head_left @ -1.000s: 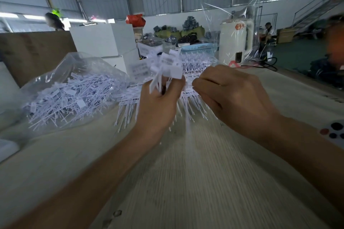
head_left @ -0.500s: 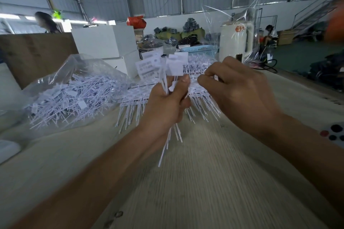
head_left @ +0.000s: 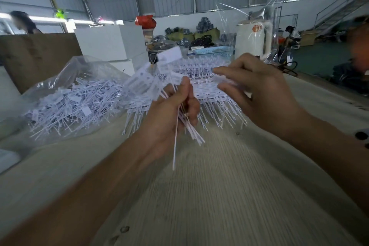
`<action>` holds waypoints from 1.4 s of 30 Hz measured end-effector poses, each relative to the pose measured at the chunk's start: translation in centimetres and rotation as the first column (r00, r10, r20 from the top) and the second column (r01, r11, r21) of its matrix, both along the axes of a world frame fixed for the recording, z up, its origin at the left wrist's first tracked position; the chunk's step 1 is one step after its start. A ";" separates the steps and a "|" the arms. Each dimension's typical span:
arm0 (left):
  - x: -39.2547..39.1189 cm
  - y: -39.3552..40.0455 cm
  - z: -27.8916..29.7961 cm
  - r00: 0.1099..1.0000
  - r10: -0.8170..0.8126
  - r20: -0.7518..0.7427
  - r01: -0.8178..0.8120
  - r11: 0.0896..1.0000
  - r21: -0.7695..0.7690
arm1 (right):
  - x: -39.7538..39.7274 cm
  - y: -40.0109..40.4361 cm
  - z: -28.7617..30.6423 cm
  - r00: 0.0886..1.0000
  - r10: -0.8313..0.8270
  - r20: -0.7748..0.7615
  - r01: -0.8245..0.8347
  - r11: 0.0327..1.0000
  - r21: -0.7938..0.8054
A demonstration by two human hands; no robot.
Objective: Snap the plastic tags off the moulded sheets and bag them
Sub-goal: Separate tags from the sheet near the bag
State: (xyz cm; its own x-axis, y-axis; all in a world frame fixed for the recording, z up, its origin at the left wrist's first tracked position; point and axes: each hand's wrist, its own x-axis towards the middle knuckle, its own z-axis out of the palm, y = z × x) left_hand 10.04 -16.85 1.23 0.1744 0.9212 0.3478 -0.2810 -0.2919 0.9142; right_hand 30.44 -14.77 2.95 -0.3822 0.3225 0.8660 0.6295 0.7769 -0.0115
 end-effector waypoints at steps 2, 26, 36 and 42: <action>-0.1 0.1 0.0 0.999 0.046 -0.028 -0.046 0.999 -0.001 | -0.3 -0.3 -0.2 1.000 0.026 0.000 -0.026 1.000 -0.018; -0.9 0.4 -0.9 0.859 0.438 -0.265 -0.322 0.865 0.385 | -1.4 -0.8 -1.8 0.986 0.114 0.119 -0.087 0.975 -0.205; 0.7 -0.4 -0.3 0.826 0.524 -0.209 -0.455 0.838 0.302 | -2.2 -1.7 -1.1 0.921 -0.310 0.237 0.230 0.921 0.313; 1.3 -0.9 -0.3 0.879 0.381 -0.286 -0.293 0.906 0.304 | -1.3 -1.2 -1.0 0.905 -0.361 0.223 0.270 0.895 0.355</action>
State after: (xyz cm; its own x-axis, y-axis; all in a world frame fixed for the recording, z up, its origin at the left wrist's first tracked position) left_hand 11.38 -17.77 0.97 0.0136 0.8375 0.5463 0.1813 -0.5393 0.8224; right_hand 29.14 -16.02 1.97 -0.5432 0.2007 0.8153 0.7832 0.4709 0.4059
